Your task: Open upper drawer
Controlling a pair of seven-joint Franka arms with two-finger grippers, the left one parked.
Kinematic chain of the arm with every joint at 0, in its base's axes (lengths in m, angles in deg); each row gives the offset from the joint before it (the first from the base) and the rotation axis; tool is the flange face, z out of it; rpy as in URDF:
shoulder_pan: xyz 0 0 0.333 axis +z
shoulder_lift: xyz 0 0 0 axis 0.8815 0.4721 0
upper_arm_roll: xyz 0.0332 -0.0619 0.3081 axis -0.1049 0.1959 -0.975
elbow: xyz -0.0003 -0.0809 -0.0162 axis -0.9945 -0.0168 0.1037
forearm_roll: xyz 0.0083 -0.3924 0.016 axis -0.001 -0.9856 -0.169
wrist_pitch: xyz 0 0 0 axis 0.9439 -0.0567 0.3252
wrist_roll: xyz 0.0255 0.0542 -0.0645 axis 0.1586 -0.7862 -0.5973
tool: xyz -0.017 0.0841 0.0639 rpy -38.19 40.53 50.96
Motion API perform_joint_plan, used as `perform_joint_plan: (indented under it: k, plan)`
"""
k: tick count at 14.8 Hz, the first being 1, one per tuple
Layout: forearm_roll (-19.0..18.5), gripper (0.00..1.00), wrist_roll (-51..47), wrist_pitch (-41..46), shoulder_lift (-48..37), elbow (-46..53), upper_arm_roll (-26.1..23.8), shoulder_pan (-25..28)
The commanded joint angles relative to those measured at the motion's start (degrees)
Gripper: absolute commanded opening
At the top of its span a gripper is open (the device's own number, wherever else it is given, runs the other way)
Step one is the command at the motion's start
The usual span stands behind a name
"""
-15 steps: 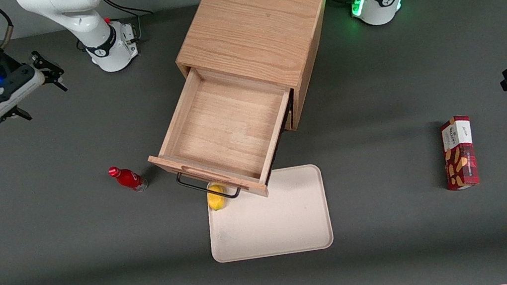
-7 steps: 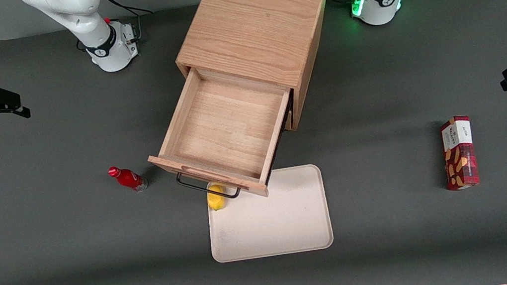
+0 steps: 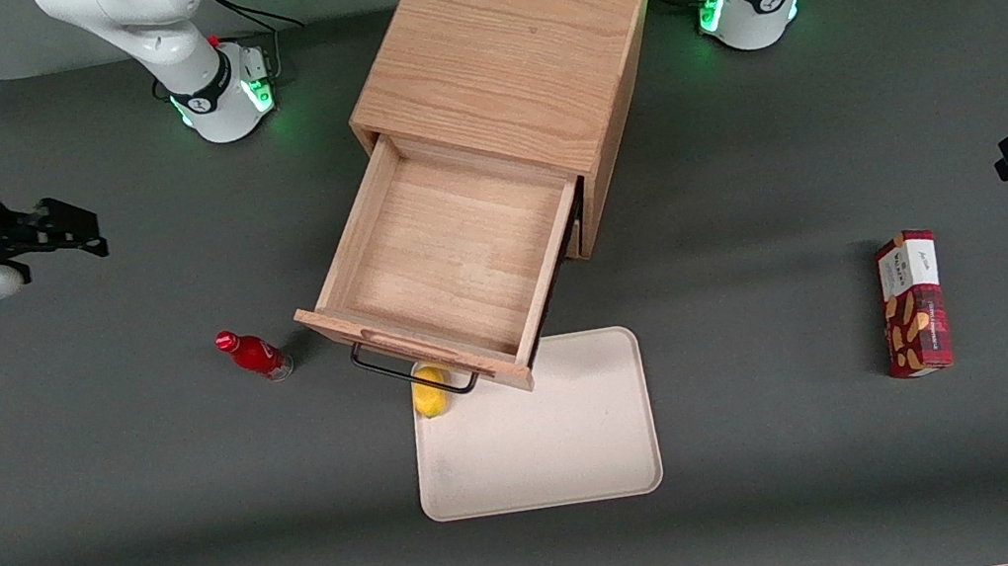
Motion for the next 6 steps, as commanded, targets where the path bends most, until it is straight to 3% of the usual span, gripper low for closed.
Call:
perform_joint_plan:
  k: [1, 2, 6]
  plan:
    - [-0.99, 1.0, -1.47, 0.14, 0.33, 0.18, 12.61, 11.58]
    - [-0.9, 1.0, -1.47, 0.31, 0.24, 0.08, 15.78, 14.31]
    - [0.24, 1.0, -1.21, 0.58, -0.73, 0.35, 16.96, 13.91]
